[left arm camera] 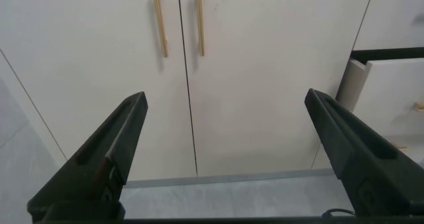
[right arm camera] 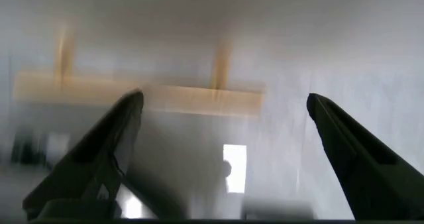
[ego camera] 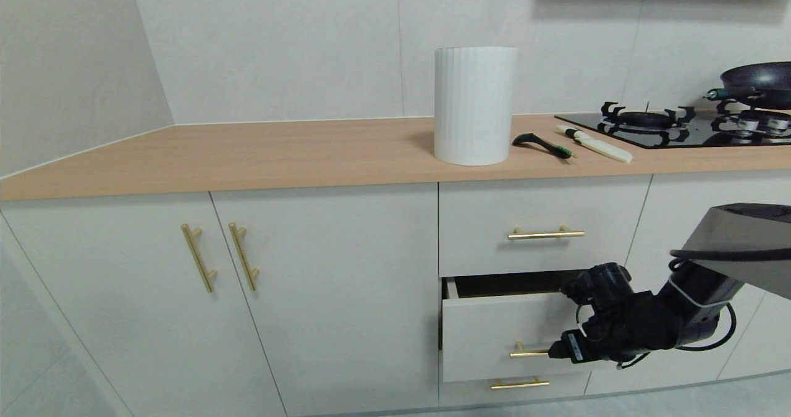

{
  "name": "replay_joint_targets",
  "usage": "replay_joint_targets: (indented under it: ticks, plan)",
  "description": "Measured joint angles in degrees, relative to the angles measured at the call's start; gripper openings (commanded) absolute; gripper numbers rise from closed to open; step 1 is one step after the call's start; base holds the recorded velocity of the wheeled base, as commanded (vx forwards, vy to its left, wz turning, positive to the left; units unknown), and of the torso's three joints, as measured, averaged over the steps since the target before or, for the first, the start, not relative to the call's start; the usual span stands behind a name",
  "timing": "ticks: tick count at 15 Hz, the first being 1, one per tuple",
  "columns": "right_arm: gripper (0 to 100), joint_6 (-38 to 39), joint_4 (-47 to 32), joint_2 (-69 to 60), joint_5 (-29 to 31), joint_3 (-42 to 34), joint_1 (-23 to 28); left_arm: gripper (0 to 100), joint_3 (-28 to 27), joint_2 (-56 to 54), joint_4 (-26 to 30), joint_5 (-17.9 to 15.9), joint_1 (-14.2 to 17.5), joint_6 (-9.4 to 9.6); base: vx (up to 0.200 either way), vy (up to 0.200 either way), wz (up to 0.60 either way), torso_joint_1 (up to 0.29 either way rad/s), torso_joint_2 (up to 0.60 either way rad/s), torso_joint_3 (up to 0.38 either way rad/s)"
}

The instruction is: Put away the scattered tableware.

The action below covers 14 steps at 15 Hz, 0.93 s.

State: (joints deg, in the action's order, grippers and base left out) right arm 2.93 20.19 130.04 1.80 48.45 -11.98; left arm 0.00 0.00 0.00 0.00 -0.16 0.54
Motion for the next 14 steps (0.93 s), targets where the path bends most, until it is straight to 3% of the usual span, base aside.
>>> replay_joint_targets:
  ticks: [3,5,8,14]
  plan:
    - [100,0.0,-10.6,-11.2,-1.8,-1.5,-2.0,100,0.0,0.0,0.0,0.0,0.0,0.0,0.0,0.0,0.0,0.0,0.0,0.0]
    - [100,0.7,-13.3,-18.2,-2.0,-1.7,-4.9,100,0.0,0.0,0.0,0.0,0.0,0.0,0.0,0.0,0.0,0.0,0.0,0.0]
    - [100,3.0,-4.7,-21.3,-1.0,-1.5,-6.8,100,0.0,0.0,0.0,0.0,0.0,0.0,0.0,0.0,0.0,0.0,0.0,0.0]
    - [100,5.1,10.7,-13.6,4.8,-2.4,-6.5,100,0.0,0.0,0.0,0.0,0.0,0.0,0.0,0.0,0.0,0.0,0.0,0.0]
